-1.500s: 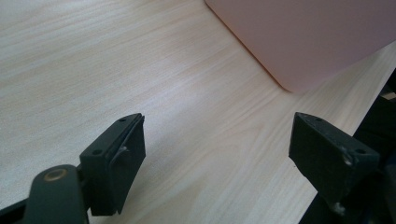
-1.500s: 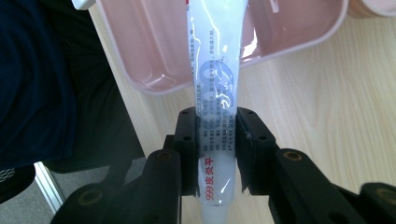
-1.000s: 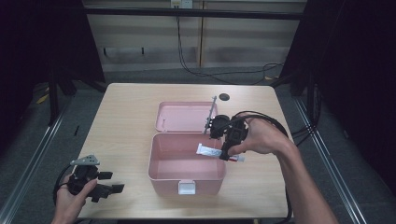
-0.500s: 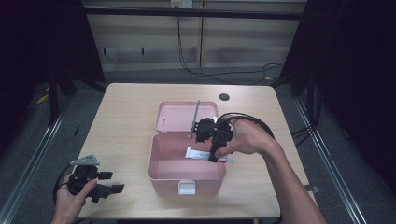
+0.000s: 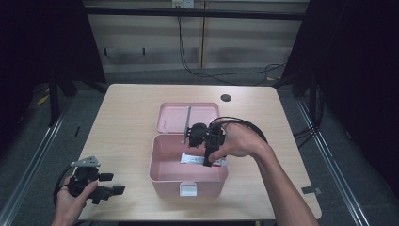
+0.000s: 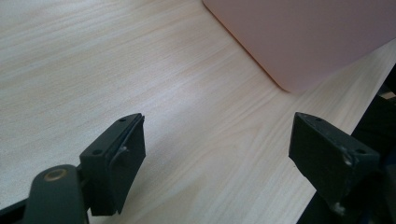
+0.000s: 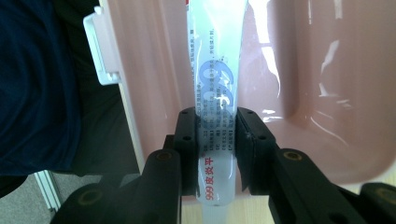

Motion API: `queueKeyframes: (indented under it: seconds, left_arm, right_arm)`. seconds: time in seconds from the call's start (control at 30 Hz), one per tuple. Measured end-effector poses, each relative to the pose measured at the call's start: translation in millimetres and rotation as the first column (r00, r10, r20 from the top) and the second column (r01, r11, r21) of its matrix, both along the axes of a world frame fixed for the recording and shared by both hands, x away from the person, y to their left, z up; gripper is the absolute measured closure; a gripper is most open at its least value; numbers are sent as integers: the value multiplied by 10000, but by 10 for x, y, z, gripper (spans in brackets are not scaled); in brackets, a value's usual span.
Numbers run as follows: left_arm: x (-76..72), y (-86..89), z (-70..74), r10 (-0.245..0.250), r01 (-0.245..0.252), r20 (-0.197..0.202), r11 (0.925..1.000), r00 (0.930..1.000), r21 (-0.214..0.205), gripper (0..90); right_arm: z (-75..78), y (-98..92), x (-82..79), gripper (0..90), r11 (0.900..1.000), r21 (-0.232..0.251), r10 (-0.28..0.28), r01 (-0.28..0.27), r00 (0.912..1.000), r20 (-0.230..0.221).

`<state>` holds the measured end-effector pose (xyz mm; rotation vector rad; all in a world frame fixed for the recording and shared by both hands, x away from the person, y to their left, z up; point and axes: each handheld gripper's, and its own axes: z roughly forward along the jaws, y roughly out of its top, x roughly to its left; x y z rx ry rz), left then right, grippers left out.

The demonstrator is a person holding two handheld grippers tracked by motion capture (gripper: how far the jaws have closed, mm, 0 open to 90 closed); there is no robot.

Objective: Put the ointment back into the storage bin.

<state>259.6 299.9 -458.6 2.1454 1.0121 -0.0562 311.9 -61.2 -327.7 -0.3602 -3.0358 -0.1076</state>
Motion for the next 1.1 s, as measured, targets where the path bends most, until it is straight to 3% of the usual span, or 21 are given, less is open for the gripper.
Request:
queueKeyframes:
  seconds: [1.1]
  left_arm:
    - [-3,-1,3,-25,25,30,10000,10000,-19,185]
  right_arm:
    - [-532,404,55,717,9968,-7,803,-805,9946,-657]
